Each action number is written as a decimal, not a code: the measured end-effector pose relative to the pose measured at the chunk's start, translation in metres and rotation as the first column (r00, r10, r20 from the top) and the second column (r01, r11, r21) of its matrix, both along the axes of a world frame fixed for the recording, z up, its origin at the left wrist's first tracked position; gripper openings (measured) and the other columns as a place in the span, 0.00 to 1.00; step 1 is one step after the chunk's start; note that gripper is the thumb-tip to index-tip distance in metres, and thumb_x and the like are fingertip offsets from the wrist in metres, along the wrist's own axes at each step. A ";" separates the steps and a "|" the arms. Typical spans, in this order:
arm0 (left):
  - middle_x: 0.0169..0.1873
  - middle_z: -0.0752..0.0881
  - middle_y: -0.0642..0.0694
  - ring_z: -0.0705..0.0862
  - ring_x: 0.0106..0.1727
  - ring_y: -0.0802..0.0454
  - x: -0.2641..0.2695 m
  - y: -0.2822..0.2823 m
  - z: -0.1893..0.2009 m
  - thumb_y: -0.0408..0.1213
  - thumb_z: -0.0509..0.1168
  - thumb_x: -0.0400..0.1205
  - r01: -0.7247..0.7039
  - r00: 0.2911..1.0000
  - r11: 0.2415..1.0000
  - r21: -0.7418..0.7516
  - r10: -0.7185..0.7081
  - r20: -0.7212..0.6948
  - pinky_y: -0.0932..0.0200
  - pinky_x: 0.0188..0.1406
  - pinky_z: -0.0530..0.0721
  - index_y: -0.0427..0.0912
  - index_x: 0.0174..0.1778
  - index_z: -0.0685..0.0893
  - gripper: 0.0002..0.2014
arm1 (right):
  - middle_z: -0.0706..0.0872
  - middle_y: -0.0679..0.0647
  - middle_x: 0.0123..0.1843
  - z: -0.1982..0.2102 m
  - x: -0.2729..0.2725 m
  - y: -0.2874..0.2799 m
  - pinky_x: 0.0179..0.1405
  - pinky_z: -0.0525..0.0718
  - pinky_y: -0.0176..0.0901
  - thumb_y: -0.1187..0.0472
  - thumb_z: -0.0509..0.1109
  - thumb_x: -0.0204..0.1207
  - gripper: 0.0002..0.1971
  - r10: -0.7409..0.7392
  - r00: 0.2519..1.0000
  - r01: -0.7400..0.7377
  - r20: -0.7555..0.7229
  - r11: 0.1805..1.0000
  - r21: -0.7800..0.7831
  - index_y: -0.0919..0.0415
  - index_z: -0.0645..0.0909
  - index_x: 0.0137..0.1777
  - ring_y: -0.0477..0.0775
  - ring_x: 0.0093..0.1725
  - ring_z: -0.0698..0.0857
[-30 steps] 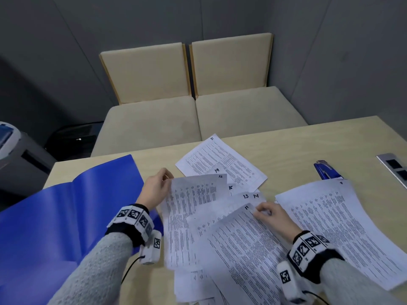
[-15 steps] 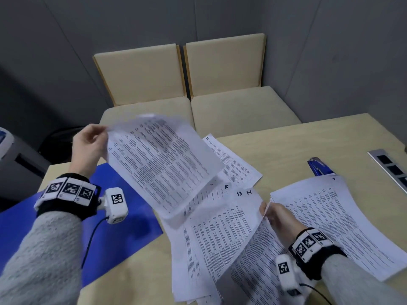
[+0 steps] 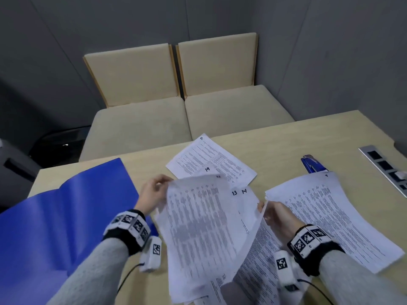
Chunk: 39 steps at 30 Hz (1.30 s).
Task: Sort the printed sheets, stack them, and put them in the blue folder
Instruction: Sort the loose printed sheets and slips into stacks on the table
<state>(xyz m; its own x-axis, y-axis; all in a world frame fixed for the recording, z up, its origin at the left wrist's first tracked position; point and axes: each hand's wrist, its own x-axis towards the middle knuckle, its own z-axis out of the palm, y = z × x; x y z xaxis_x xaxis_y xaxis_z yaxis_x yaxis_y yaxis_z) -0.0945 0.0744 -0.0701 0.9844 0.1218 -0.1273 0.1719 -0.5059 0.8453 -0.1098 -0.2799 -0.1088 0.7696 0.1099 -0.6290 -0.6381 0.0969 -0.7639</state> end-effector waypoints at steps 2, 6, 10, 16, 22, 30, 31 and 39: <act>0.40 0.87 0.44 0.83 0.33 0.50 -0.009 -0.022 -0.020 0.26 0.57 0.83 -0.014 0.999 1.000 -0.016 0.014 -0.030 0.61 0.30 0.80 0.46 0.44 0.83 0.13 | 0.77 0.52 0.32 0.001 0.002 0.004 0.43 0.69 0.43 0.67 0.62 0.66 0.10 0.026 0.999 -0.025 0.020 0.999 -0.036 0.55 0.79 0.27 0.52 0.36 0.73; 0.33 0.84 0.43 0.78 0.21 0.54 -0.029 -0.060 -0.045 0.27 0.54 0.83 -0.079 0.990 0.996 -0.051 0.072 -0.124 0.63 0.21 0.77 0.43 0.47 0.82 0.12 | 0.83 0.60 0.40 -0.001 0.008 0.012 0.48 0.79 0.54 0.64 0.67 0.69 0.01 0.125 0.990 -0.114 0.059 0.980 -0.164 0.61 0.78 0.38 0.58 0.42 0.83; 0.38 0.86 0.44 0.81 0.23 0.52 -0.040 -0.074 -0.048 0.28 0.57 0.80 0.040 0.968 0.996 -0.075 -0.058 -0.243 0.61 0.25 0.81 0.40 0.46 0.83 0.09 | 0.86 0.58 0.44 -0.006 0.006 0.018 0.49 0.80 0.47 0.64 0.69 0.75 0.02 0.173 0.973 -0.114 0.152 0.936 -0.334 0.63 0.81 0.44 0.56 0.46 0.84; 0.42 0.87 0.50 0.84 0.44 0.50 -0.015 -0.088 -0.035 0.41 0.58 0.81 0.433 0.901 0.807 0.402 -0.367 -0.232 0.55 0.48 0.82 0.44 0.43 0.84 0.10 | 0.83 0.52 0.50 -0.014 0.000 0.019 0.53 0.72 0.43 0.65 0.75 0.70 0.03 0.246 0.938 -0.113 0.243 0.882 -0.457 0.60 0.83 0.40 0.46 0.52 0.80; 0.55 0.78 0.49 0.80 0.45 0.55 0.018 -0.127 -0.033 0.33 0.61 0.82 0.388 0.919 0.885 0.257 -0.391 -0.042 0.61 0.49 0.78 0.45 0.64 0.78 0.14 | 0.72 0.53 0.57 -0.022 -0.002 0.022 0.65 0.67 0.37 0.70 0.76 0.68 0.04 0.252 0.922 -0.062 0.295 0.846 -0.529 0.61 0.85 0.38 0.46 0.59 0.75; 0.39 0.84 0.53 0.78 0.43 0.54 0.026 -0.145 -0.040 0.38 0.67 0.78 0.357 0.917 0.871 0.336 -0.396 0.050 0.58 0.42 0.76 0.47 0.43 0.81 0.01 | 0.70 0.50 0.54 -0.026 -0.004 0.023 0.62 0.71 0.36 0.70 0.75 0.68 0.06 0.280 0.889 -0.016 0.361 0.810 -0.587 0.60 0.84 0.37 0.43 0.57 0.78; 0.38 0.84 0.54 0.77 0.43 0.54 0.023 -0.145 -0.040 0.38 0.67 0.78 0.359 0.908 0.866 0.348 -0.410 0.082 0.58 0.42 0.75 0.47 0.41 0.81 0.01 | 0.69 0.49 0.54 -0.026 -0.004 0.023 0.63 0.71 0.36 0.70 0.75 0.68 0.06 0.279 0.887 -0.010 0.368 0.808 -0.589 0.60 0.84 0.36 0.41 0.57 0.77; 0.45 0.85 0.51 0.81 0.50 0.56 0.018 -0.146 -0.042 0.35 0.68 0.75 0.449 0.891 0.885 0.124 -0.454 0.011 0.60 0.52 0.77 0.46 0.41 0.82 0.02 | 0.71 0.50 0.62 -0.028 -0.001 0.027 0.69 0.73 0.44 0.72 0.77 0.65 0.07 0.268 0.870 -0.011 0.413 0.849 -0.528 0.60 0.84 0.34 0.46 0.66 0.75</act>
<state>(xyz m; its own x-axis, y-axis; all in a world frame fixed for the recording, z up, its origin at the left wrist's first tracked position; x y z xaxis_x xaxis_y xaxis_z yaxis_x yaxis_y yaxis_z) -0.0767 -0.0719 -0.1121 0.9402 -0.3253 -0.1008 -0.1295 -0.6151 0.7777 -0.1108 -0.2526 -0.1372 0.9783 0.0131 -0.2068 -0.1806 -0.4361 -0.8816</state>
